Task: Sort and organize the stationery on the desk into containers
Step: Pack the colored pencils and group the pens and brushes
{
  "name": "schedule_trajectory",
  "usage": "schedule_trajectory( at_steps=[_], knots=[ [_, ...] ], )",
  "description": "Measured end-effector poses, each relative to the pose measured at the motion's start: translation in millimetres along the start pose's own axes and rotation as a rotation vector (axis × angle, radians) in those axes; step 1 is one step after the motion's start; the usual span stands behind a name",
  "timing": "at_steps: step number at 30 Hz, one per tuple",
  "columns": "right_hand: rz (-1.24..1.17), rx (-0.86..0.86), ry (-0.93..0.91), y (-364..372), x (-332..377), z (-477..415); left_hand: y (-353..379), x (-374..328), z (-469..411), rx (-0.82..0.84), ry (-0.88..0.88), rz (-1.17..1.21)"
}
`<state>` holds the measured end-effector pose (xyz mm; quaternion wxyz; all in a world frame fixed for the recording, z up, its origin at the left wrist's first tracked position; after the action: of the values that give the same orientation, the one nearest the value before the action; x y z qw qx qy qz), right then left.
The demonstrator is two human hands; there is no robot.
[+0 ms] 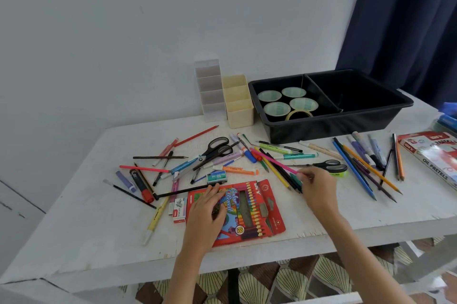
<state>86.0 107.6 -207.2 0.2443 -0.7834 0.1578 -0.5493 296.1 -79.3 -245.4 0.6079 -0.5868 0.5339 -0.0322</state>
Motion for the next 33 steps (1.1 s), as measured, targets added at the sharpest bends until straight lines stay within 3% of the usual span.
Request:
schedule_trajectory(
  at_steps=[10, 15, 24, 30, 33],
  knots=[
    [0.086, 0.087, -0.093, -49.4, -33.8, -6.3, -2.6, -5.1, -7.3, 0.042, -0.024, -0.112],
    [0.125, 0.199, -0.220, -5.0, -4.9, 12.8, -1.4, -9.6, -14.1, 0.048, -0.005, -0.241],
    [0.316, 0.261, -0.404, 60.6, 46.2, 37.7, -2.3, -9.7, -10.5, 0.002, -0.013, -0.213],
    [0.078, 0.204, -0.241, 68.5, 47.4, 37.7, 0.9, -5.5, -8.8, -0.023, -0.016, -0.194],
    [0.042, 0.291, -0.245, 75.9, 44.5, 38.1, 2.3, -3.3, -7.6, -0.033, -0.015, -0.192]
  ],
)
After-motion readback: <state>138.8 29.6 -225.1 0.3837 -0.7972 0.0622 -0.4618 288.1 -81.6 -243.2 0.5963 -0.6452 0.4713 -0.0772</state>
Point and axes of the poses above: each hand's wrist, its own z-axis away from the middle knuckle, its own y-axis out of the palm, x = y × z, the point moved 9 cm from there along -z, towards the middle knuckle, and after that the axes turned 9 degrees about -x, right-handed, at the moved point
